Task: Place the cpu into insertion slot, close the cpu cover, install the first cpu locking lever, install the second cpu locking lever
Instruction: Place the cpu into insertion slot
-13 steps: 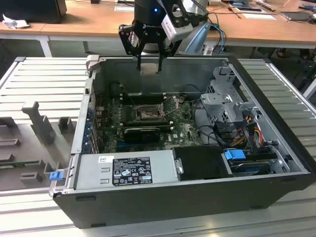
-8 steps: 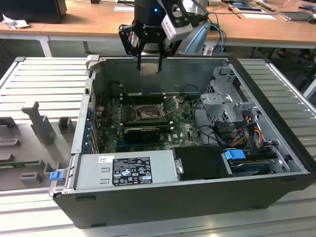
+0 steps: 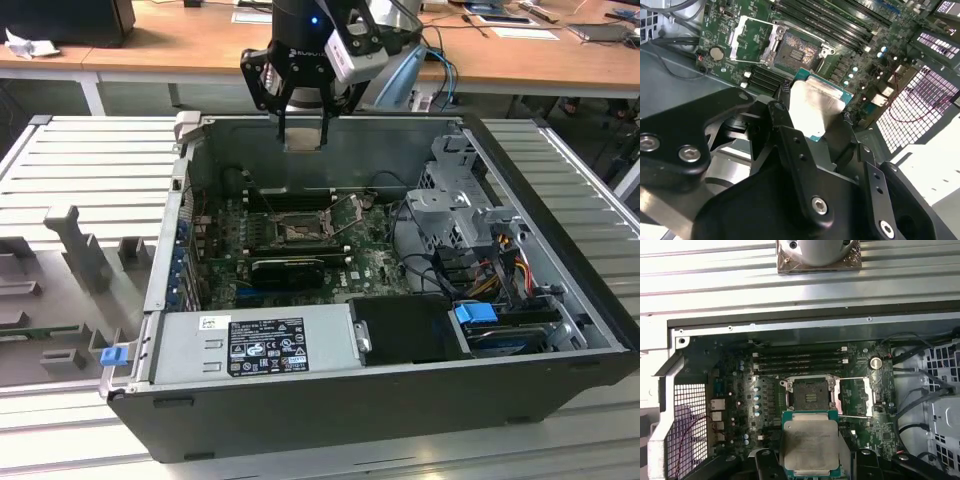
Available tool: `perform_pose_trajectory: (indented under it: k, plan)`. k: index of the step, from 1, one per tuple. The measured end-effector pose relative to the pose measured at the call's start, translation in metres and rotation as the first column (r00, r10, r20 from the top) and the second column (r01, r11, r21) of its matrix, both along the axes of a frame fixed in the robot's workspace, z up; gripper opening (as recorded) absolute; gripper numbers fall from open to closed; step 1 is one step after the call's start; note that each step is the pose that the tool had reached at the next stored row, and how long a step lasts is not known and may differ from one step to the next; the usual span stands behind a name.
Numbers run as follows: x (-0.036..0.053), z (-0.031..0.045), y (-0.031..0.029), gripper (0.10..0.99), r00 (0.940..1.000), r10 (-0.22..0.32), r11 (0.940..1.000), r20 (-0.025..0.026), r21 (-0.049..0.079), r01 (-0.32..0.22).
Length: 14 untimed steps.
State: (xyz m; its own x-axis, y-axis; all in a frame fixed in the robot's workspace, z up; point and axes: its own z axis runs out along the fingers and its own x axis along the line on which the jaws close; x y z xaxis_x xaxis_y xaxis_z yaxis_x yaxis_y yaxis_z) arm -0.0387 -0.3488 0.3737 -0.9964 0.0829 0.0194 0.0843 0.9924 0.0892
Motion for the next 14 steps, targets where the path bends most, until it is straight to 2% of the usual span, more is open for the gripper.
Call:
perform_pose_trajectory:
  k: [5, 8, 14]
  plan:
    - [0.0, -0.0003, 0.0, 0.529, 0.9953, -0.097, 0.9953, 0.0001, -0.001, 0.097]
    - [0.0, -0.0004, 0.0, 0.529, 0.9848, -0.174, 0.9848, 0.0, -0.001, 0.174]
    - [0.0, -0.0005, 0.0, 0.529, 0.9746, -0.224, 0.9746, 0.0001, -0.001, 0.224]
